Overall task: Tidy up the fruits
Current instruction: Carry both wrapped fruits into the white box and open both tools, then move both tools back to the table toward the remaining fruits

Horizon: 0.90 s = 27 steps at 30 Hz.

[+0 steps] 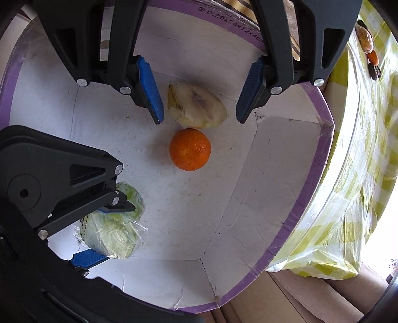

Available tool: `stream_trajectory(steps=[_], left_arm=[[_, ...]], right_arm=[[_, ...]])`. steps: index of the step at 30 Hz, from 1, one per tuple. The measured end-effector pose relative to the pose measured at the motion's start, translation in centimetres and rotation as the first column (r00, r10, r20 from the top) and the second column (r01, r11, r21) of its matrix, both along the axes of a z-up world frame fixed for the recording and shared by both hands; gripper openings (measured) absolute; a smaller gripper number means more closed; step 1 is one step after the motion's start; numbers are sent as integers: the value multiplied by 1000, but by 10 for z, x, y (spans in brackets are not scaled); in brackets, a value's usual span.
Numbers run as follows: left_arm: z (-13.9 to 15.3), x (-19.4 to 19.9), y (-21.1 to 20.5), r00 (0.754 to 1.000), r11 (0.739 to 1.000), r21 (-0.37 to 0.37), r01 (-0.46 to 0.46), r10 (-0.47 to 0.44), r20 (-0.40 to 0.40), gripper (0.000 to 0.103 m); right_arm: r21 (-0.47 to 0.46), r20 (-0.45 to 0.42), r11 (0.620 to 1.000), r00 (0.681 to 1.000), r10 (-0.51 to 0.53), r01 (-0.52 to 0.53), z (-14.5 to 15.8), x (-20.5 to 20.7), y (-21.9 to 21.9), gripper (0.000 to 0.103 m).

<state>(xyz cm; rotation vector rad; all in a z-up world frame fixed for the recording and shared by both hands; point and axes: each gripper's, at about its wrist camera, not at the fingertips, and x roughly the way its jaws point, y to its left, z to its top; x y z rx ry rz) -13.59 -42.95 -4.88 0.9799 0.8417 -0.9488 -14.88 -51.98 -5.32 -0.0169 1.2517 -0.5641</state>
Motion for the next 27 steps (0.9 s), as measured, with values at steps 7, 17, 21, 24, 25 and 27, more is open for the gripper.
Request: stream_trajectory(steps=[7, 17, 21, 24, 25, 27], left_arm=[[3, 0, 4, 1000, 1000, -17, -2, 1, -16, 64], [13, -3, 14, 1000, 996, -89, 5, -7, -27, 74], [21, -5, 19, 1000, 992, -128, 1, -2, -10, 81], [27, -4, 25, 1000, 987, -159, -11, 9, -10, 86], [28, -3, 27, 1000, 985, -169, -20, 18, -14, 87], [34, 2, 36, 999, 979, -199, -37, 32, -28, 87]], right_arm=[[-9, 7, 1000, 1000, 0, 0, 0, 1, -1, 63], [-23, 45, 1000, 999, -7, 8, 10, -1, -4, 78], [-30, 48, 1000, 999, -8, 10, 13, -3, -1, 80], [-38, 48, 999, 999, -6, 8, 15, -3, 1, 83], [-43, 47, 999, 999, -4, 6, 16, -4, 4, 83], [-47, 48, 999, 999, -1, 4, 16, -4, 7, 84]])
